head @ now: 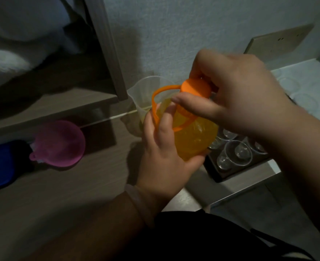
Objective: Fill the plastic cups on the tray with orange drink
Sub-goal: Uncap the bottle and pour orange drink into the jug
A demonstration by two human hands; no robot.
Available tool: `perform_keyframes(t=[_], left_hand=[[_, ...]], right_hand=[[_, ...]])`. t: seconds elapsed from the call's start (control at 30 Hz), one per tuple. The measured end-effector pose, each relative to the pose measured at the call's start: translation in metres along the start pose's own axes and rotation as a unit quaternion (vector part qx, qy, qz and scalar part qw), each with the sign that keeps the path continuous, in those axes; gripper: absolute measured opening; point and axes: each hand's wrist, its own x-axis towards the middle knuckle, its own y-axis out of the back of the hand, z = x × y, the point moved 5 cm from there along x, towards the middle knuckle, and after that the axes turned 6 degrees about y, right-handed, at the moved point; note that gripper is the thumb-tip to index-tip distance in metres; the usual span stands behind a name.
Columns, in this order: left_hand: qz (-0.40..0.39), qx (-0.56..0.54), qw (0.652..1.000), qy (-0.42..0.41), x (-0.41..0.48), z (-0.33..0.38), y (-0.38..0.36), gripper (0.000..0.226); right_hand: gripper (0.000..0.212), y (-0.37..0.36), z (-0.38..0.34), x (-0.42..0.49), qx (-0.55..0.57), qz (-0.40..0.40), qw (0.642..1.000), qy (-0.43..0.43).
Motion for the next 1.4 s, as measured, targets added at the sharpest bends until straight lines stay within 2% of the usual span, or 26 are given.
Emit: perform_keyframes(t=[0.33, 0.5, 0.57, 0.67, 0.77, 1.0, 1.17, 1.27, 1.4], left_hand=[[0.025, 0.004, 0.999, -0.032, 0.002, -0.004, 0.003, 0.102], [0.006, 0.007, 1.0, -0.029, 0.0, -0.004, 0.002, 0.1], [-0.007, 0.006, 1.0, -0.029, 0.0, -0.002, 0.001, 0.098], [-0.005, 0.006, 1.0, -0.014, 0.0, -0.002, 0.0, 0.097], [-0.002, 0.006, 1.0, -0.009, 0.001, -0.002, 0.0, 0.098], [-0.015, 0.014, 1.0, -0.01, 0.003, -0.004, -0.001, 0.1], [-0.02, 0.006, 1.0, -0.008, 0.002, -0.002, 0.001, 0.105], [-0.019, 0.005, 1.0, -0.013, 0.002, -0.003, 0.001, 0.103], [-0.013, -0.006, 1.0, -0.007, 0.004, -0.005, 0.0, 0.099]], right_hand=[[0.053, 0.001, 0.002, 0.006, -0.021, -0.094, 0.986, 0.14], [0.051, 0.004, 0.004, 0.006, -0.019, -0.141, 0.969, 0.201], [0.053, 0.009, 0.004, 0.008, -0.046, -0.156, 0.968, 0.194], [0.062, 0.01, 0.002, 0.011, -0.106, -0.146, 0.974, 0.135], [0.055, 0.006, -0.001, 0.009, -0.121, -0.149, 0.975, 0.11], [0.042, 0.009, 0.002, 0.009, -0.121, -0.177, 0.949, 0.23], [0.042, 0.014, 0.002, 0.007, -0.129, -0.182, 0.939, 0.261], [0.05, 0.018, 0.0, 0.008, -0.134, -0.199, 0.944, 0.225], [0.072, 0.019, 0.003, 0.013, -0.196, -0.165, 0.963, 0.088]])
